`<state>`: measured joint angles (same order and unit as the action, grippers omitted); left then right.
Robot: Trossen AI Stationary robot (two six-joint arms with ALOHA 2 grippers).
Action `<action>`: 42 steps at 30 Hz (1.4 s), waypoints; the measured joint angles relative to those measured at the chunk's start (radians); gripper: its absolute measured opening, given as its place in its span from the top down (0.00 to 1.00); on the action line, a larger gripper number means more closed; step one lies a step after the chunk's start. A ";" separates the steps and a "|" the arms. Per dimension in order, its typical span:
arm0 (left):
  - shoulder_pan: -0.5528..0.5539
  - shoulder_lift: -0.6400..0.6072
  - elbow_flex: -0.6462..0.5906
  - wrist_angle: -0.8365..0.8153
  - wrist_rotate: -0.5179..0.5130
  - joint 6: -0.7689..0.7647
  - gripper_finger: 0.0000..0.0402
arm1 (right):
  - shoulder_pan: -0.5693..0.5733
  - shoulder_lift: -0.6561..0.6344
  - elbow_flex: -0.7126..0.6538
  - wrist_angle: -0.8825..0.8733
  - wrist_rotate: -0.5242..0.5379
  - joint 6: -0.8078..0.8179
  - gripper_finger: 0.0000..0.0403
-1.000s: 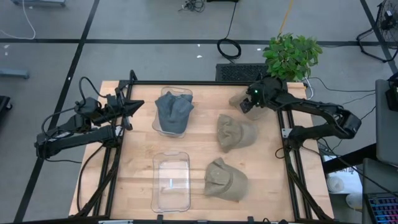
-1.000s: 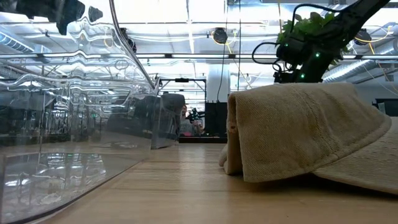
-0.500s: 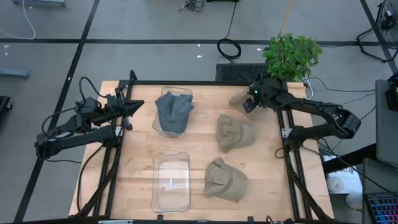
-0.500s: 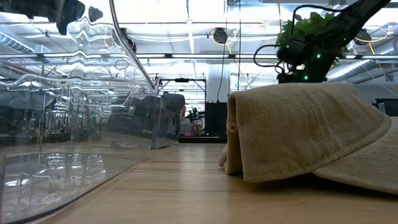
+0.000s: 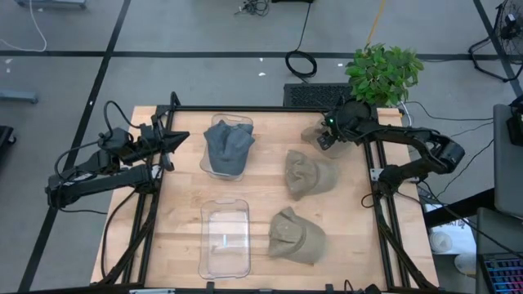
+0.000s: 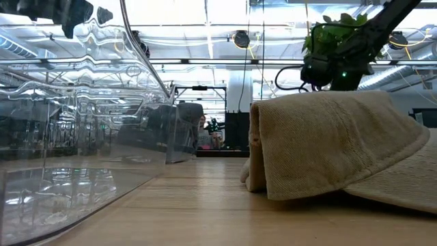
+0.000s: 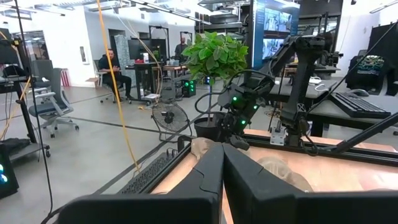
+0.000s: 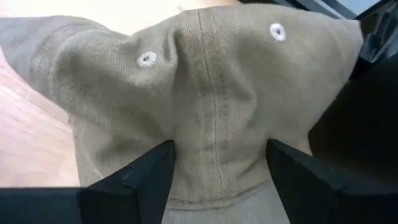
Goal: Stack caps by color
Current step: Put the top brown cap into the bottom transparent bin
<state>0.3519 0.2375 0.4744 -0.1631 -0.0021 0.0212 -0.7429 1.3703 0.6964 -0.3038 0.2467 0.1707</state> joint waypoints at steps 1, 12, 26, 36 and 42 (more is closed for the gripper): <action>0.000 0.000 0.000 0.000 0.000 0.000 0.96 | 0.000 0.001 0.000 0.001 -0.010 0.000 0.40; 0.000 0.000 0.000 0.000 0.000 0.000 0.96 | 0.000 0.001 0.000 0.008 -0.015 0.000 0.57; 0.000 0.000 0.000 0.000 0.000 0.000 0.96 | 0.000 0.001 0.000 0.008 -0.014 -0.002 0.86; 0.000 0.000 0.000 0.000 0.000 0.000 0.96 | 0.000 0.001 0.000 0.008 -0.013 -0.003 0.95; 0.000 0.000 0.000 0.000 0.000 0.000 0.96 | 0.000 0.001 0.000 0.024 -0.014 -0.004 0.98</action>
<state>0.3523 0.2375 0.4744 -0.1631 -0.0021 0.0216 -0.7425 1.3712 0.6964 -0.2796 0.2325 0.1669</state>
